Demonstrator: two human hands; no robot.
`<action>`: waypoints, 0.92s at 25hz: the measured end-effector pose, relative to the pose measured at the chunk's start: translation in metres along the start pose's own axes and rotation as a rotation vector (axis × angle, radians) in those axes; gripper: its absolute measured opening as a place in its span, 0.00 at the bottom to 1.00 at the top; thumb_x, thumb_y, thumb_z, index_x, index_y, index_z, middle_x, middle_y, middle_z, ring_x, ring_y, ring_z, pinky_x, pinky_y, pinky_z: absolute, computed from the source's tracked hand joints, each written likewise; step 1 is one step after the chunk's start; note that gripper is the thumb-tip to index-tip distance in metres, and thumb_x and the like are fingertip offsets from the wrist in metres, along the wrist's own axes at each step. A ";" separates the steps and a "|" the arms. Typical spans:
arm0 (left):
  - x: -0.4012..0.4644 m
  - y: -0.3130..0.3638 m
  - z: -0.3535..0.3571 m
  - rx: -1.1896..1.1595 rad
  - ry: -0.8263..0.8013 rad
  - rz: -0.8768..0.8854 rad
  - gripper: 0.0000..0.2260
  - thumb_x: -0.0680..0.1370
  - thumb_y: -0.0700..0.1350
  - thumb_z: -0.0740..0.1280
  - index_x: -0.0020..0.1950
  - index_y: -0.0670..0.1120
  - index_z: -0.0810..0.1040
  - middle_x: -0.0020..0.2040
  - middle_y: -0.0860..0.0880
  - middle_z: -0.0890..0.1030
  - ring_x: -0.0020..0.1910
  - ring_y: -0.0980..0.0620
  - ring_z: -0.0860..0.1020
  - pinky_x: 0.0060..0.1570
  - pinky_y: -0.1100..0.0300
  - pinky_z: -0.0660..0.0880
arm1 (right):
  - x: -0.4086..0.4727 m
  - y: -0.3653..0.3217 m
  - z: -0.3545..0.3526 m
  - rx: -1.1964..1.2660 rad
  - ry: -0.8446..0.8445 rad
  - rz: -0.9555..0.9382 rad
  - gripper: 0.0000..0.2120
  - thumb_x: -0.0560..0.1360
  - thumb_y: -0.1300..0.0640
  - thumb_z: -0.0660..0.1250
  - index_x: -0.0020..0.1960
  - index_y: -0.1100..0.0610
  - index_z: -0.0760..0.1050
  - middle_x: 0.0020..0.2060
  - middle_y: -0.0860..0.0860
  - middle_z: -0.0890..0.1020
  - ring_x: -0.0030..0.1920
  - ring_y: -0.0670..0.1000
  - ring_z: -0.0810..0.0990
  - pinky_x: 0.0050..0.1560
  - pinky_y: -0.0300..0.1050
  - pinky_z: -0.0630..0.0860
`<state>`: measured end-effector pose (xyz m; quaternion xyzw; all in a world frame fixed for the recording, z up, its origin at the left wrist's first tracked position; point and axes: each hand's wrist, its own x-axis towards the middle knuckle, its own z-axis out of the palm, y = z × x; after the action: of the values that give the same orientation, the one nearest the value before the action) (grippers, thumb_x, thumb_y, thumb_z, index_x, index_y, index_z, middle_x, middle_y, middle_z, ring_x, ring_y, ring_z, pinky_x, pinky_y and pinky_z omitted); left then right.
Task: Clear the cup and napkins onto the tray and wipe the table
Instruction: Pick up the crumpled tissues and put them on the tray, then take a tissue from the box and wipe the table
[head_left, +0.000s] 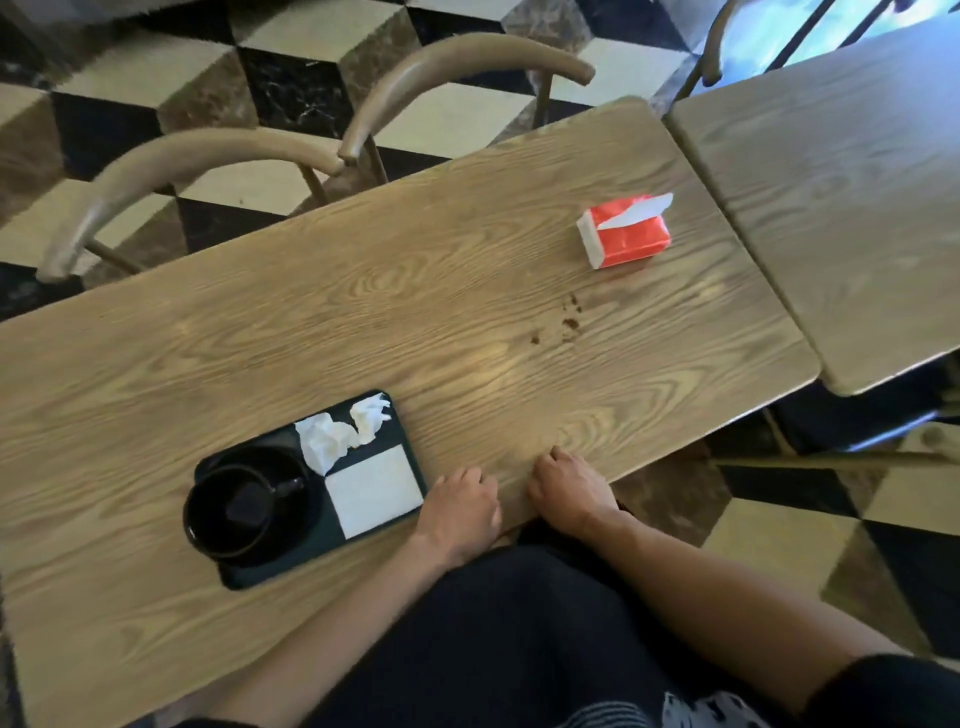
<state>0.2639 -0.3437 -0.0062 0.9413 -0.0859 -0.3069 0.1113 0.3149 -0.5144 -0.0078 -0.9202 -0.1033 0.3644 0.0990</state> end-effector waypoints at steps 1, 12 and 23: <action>0.007 0.009 -0.001 -0.017 -0.033 -0.032 0.14 0.81 0.50 0.59 0.60 0.44 0.77 0.59 0.43 0.79 0.60 0.42 0.77 0.58 0.47 0.74 | 0.008 0.008 -0.005 0.013 -0.009 -0.026 0.16 0.79 0.49 0.58 0.60 0.57 0.76 0.57 0.56 0.76 0.61 0.58 0.76 0.59 0.51 0.74; 0.120 0.108 -0.054 -0.218 0.000 -0.472 0.13 0.79 0.51 0.60 0.56 0.46 0.79 0.58 0.44 0.80 0.57 0.42 0.79 0.52 0.50 0.77 | 0.072 0.166 -0.129 0.019 -0.052 -0.125 0.14 0.79 0.49 0.60 0.56 0.57 0.77 0.56 0.58 0.81 0.56 0.61 0.80 0.51 0.50 0.76; 0.153 0.081 -0.066 -0.129 0.081 -0.562 0.24 0.78 0.50 0.64 0.72 0.44 0.66 0.69 0.40 0.69 0.66 0.40 0.71 0.58 0.45 0.75 | 0.205 0.149 -0.285 -0.150 0.529 -0.269 0.24 0.69 0.55 0.70 0.64 0.53 0.75 0.61 0.56 0.73 0.62 0.61 0.69 0.61 0.53 0.67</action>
<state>0.4174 -0.4467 -0.0186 0.9307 0.2023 -0.2926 0.0851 0.6753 -0.6345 0.0242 -0.9660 -0.2213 0.0870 0.1018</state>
